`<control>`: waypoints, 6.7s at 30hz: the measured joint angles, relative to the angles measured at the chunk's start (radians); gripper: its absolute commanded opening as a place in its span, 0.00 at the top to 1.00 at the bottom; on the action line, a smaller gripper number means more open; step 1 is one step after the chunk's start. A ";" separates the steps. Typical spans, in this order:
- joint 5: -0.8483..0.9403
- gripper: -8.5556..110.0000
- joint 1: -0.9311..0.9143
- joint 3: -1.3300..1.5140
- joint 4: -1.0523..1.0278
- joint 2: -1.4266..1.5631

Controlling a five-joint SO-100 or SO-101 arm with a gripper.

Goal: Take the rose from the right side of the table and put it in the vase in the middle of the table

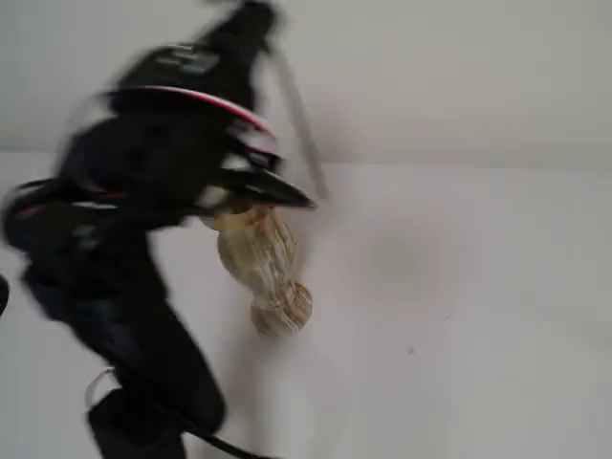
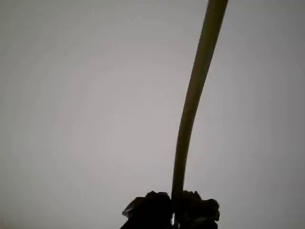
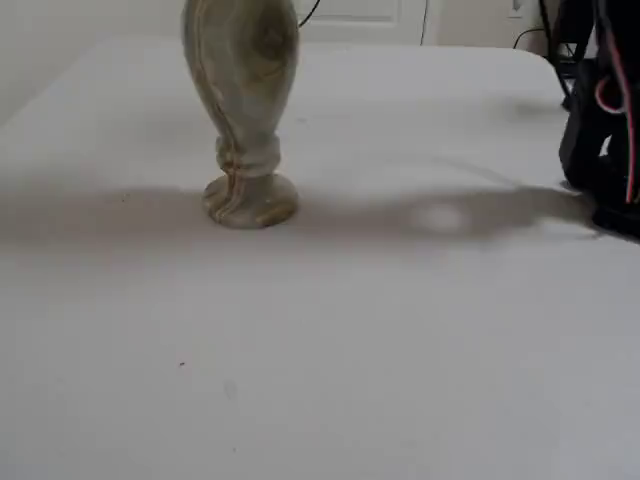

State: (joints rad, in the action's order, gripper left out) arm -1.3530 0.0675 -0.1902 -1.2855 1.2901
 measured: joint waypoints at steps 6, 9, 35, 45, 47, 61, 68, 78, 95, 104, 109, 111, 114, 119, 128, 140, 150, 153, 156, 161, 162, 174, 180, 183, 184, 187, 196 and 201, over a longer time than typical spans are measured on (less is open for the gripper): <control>0.015 0.93 0.130 0.000 0.000 0.006; 0.018 0.93 0.173 0.000 -0.003 0.002; -0.002 0.49 0.054 0.000 -0.069 -0.307; 0.531 0.38 0.110 0.000 -0.365 -0.095; 0.696 0.43 0.129 0.000 -0.443 -0.049; 1.465 0.93 0.101 0.216 -0.492 0.367; 1.493 0.93 0.106 0.850 -0.431 0.839; 1.489 0.93 0.078 1.898 -0.103 1.511; 1.489 0.93 0.063 2.918 0.101 2.028; 1.489 0.93 0.060 3.139 0.120 2.026; 1.489 0.93 0.041 3.215 0.141 2.025; 1.479 0.93 0.021 3.226 0.149 2.026; 1.456 0.93 -0.002 3.229 0.153 2.026; 1.443 0.93 -0.011 3.229 0.153 2.026; 1.443 0.93 -0.011 3.229 0.153 2.026; 1.443 0.93 -0.011 3.229 0.153 2.026; 1.443 0.93 -0.011 3.229 0.153 2.026; 1.443 0.93 -0.011 3.229 0.153 2.026; 1.443 0.93 -0.011 3.229 0.153 2.026; 1.443 0.93 -0.011 3.229 0.153 2.026; 1.443 0.93 -0.011 3.229 0.153 2.026; 1.443 0.93 -0.011 3.229 0.153 2.026; 1.443 0.93 -0.011 3.229 0.153 2.026; 1.443 0.93 -0.011 3.229 0.153 2.026; 1.443 0.93 -0.011 3.229 0.153 2.026; 1.443 0.93 -0.011 3.229 0.153 2.026; 1.443 0.93 -0.011 3.229 0.153 2.026; 1.443 0.93 -0.011 3.229 0.153 2.026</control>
State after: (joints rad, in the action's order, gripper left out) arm 0.0905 0.0568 3.0388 -1.1321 3.3165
